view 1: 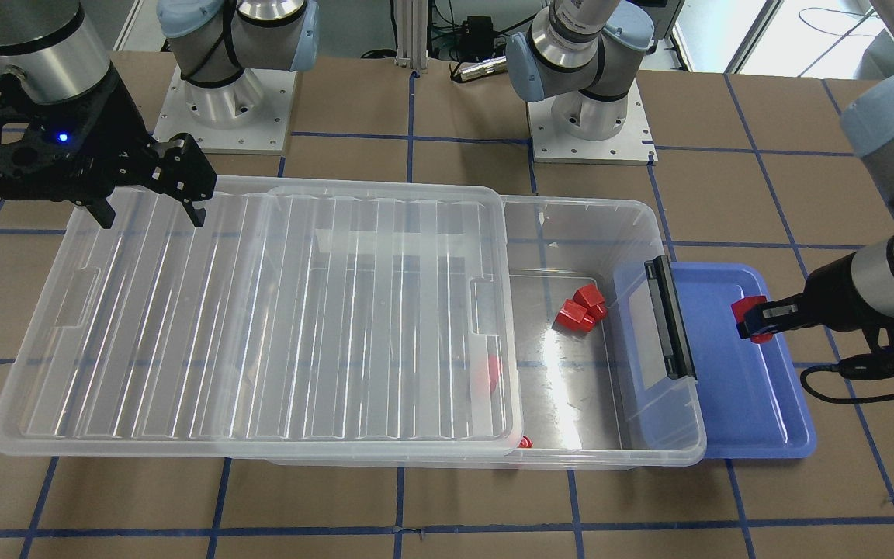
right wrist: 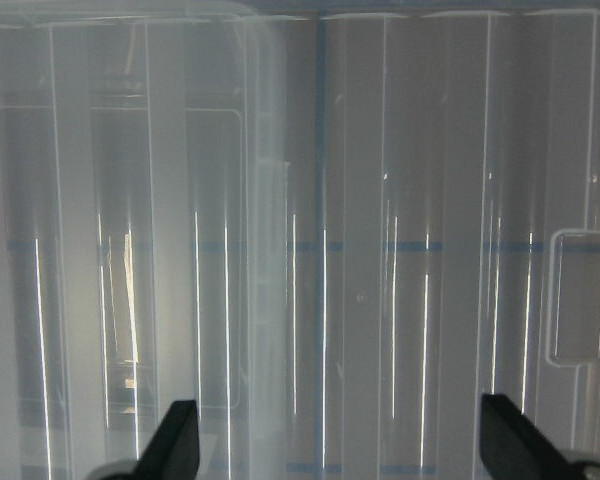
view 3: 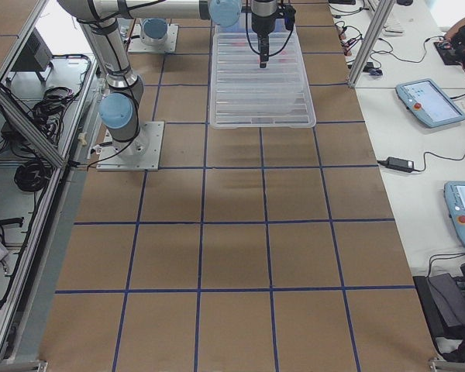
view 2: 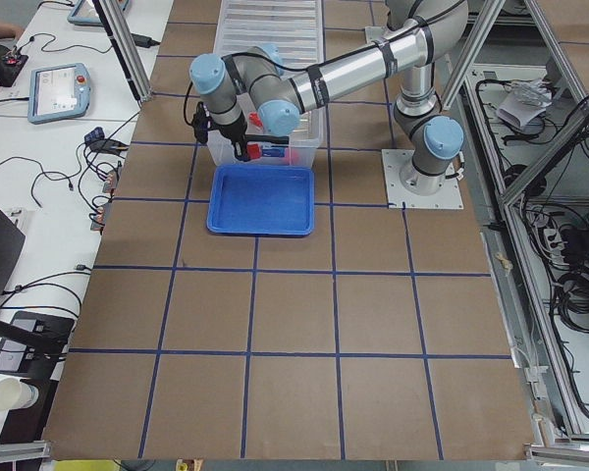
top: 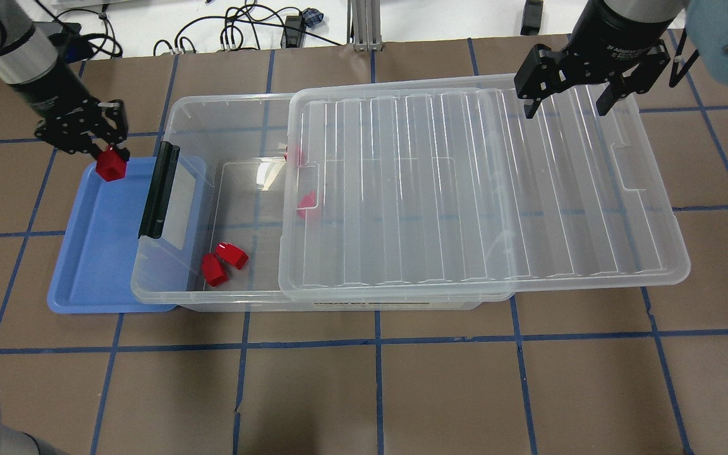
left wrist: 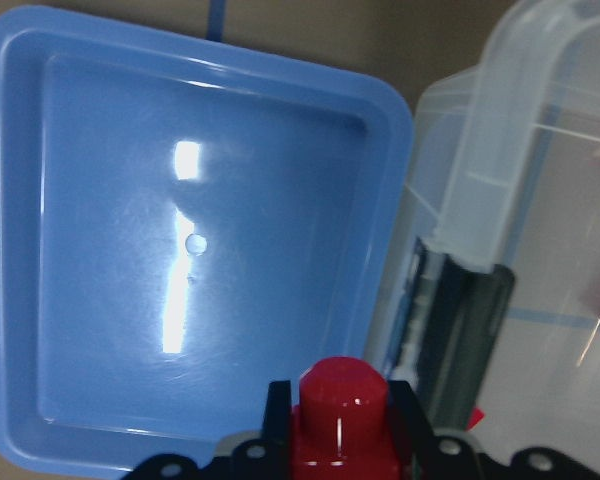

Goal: Place red block in blue tray from box

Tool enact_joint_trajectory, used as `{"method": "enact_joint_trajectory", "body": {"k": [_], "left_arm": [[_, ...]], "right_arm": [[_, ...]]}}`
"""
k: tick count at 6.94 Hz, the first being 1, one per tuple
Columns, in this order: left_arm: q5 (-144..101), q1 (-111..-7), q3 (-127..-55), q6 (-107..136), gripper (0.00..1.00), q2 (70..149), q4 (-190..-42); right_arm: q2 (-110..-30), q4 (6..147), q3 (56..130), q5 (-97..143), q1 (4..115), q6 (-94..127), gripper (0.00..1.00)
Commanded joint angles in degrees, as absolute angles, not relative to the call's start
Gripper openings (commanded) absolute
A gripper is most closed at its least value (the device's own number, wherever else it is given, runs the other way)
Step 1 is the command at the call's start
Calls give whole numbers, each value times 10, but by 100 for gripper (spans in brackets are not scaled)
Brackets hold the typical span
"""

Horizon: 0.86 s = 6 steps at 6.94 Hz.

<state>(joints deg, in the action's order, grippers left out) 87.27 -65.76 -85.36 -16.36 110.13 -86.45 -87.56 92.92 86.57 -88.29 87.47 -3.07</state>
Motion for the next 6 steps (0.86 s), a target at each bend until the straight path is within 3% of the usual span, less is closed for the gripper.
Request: {"method": "enact_joint_trajectory", "body": {"k": [1,3,4,5,6], "left_arm": [[875,-616,-914,-217,1,1132,-777],[872,-615,-988,-216,1,1150,-674],[875,-616,-995,-216,29,1153,-667],[877,-618,-987,-214,79,1151,-658],[880,-627,-975,-202,100,1135,-670]], "right_arm": [[-874,932,860,-891,807,-63,100],[-865,929,869,-881,660,-229,100],[-846,934,870,-902,617,-311,100],[-825,933,878,-945,600,-319,100],[-816,937,896,-945,600,-318,100]]}}
